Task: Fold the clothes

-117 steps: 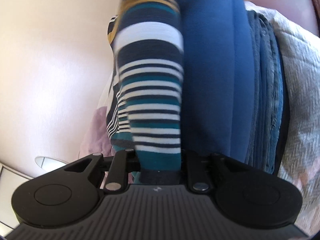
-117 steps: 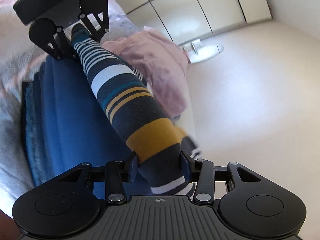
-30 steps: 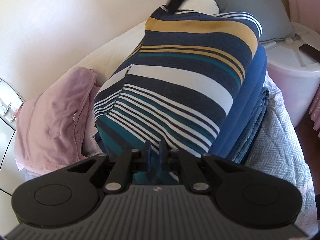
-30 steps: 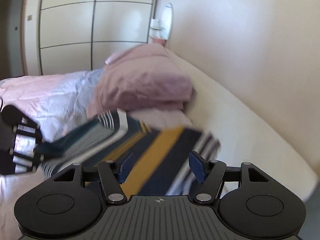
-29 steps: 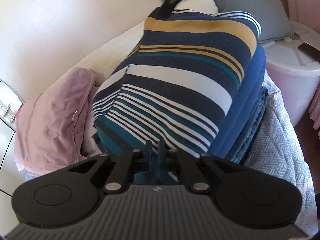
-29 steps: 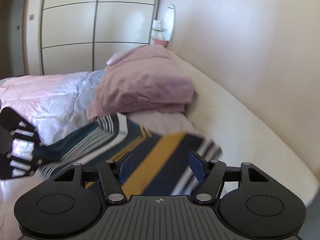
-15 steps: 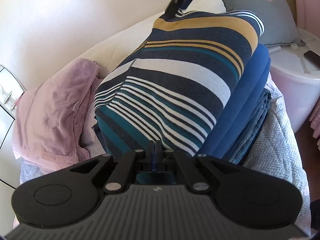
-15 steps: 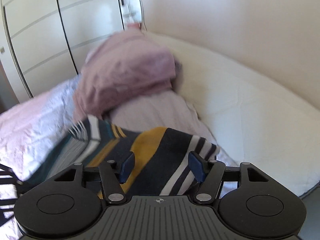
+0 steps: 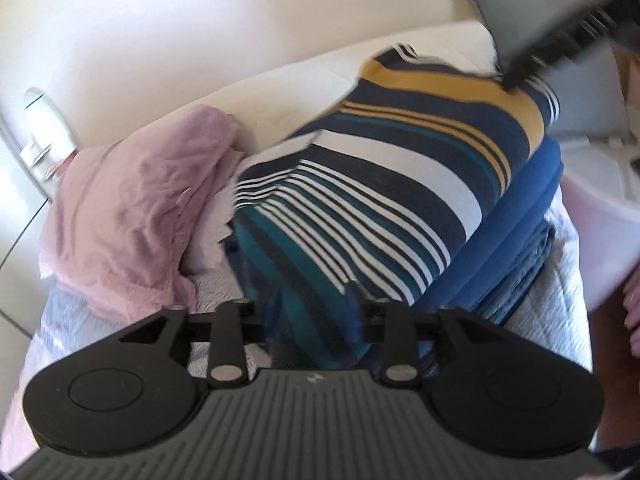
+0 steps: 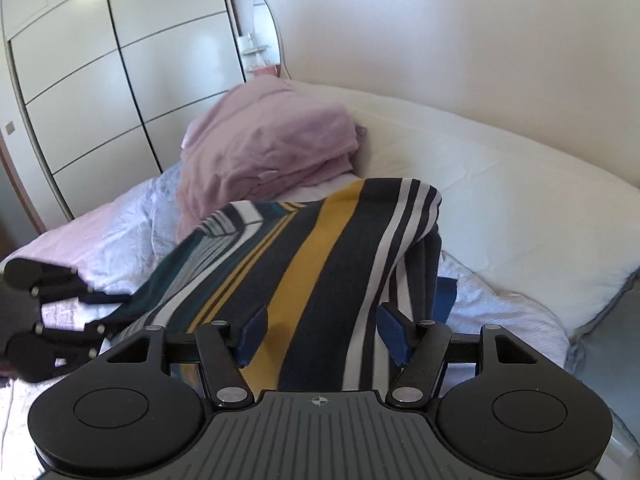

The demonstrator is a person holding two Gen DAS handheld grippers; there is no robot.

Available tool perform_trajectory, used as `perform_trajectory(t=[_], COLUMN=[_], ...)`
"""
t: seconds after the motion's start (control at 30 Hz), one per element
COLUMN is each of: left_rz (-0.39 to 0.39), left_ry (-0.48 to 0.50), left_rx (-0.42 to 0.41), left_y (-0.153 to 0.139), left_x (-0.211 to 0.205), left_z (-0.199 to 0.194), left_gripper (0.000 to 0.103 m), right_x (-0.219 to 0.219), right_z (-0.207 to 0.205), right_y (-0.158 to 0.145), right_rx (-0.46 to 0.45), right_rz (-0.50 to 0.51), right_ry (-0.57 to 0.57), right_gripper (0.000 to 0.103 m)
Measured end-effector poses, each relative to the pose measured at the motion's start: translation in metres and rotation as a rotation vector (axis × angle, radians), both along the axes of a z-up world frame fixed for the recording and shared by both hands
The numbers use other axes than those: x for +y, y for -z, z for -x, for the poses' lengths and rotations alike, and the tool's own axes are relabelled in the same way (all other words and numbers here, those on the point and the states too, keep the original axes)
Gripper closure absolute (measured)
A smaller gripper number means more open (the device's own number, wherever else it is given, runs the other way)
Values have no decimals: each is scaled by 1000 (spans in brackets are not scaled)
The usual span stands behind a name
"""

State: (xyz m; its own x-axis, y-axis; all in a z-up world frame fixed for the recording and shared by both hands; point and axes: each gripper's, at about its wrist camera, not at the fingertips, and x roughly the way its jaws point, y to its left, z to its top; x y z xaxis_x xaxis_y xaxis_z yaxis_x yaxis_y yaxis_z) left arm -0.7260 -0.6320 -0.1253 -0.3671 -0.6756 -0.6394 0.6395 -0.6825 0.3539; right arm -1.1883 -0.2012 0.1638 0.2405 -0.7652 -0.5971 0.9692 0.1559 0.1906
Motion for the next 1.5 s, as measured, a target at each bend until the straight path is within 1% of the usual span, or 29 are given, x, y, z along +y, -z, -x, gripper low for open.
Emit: perform_trajectory(t=[0.03, 0.07, 0.13, 0.2, 0.3, 0.33, 0.37, 0.4, 0.47, 0.53, 0.67, 0.73, 0.87, 1.0, 1.1, 1.23, 1.4, 1.5], left_rz=[-9, -17, -33, -48, -70, -77, -80, -83, -90, -100, -100, -110, -164, -177, -177, -159, -171, -173], left_ry=[-14, -29, -53, -66, -67, -67, -72, -78, -89, -82, -67, -72, -102, -120, -136, -165, -213, -230], left_rx=[17, 34, 67, 97, 150, 168, 184, 200, 232, 250, 281, 318, 377, 373, 362, 353, 352, 337], left_y=[-3, -6, -12, -16, -19, -20, -22, -24, -29, -34, -43, -47, -56, -65, -73, -83, -90, -89], left_x=[3, 6, 14, 26, 50, 57, 67, 77, 97, 120, 170, 192, 226, 247, 255, 263, 268, 271], left_z=[-4, -8, -15, -21, -31, -34, -39, -45, -57, -71, -103, -123, -156, -171, -174, -171, -157, -145], left_gripper=[60, 56, 53, 46, 39, 38, 33, 25, 19, 16, 14, 12, 10, 8, 8, 8, 8, 8], right_x=[10, 20, 40, 64, 103, 115, 129, 142, 170, 198, 250, 273, 315, 335, 337, 331, 324, 322], right_z=[-2, -2, -5, -9, -22, -29, -37, -45, -62, -79, -119, -139, -177, -199, -210, -212, -210, -205], right_y=[-2, -3, -4, -1, 1, 1, 0, -1, -3, -7, -10, -13, -23, -33, -42, -55, -66, -67], right_rx=[2, -3, -15, -44, -67, -61, -50, -39, -18, -5, -27, -30, -27, -29, -3, 24, 61, 78], right_rz=[4, 6, 7, -5, -38, -44, -47, -51, -59, -74, -97, -99, -92, -89, -93, -82, -76, -80], right_ry=[12, 32, 75, 133, 198, 216, 234, 252, 292, 352, 430, 444, 451, 450, 420, 402, 390, 404], right_gripper=[36, 32, 27, 25, 23, 22, 20, 18, 12, 11, 10, 10, 10, 10, 10, 10, 10, 10])
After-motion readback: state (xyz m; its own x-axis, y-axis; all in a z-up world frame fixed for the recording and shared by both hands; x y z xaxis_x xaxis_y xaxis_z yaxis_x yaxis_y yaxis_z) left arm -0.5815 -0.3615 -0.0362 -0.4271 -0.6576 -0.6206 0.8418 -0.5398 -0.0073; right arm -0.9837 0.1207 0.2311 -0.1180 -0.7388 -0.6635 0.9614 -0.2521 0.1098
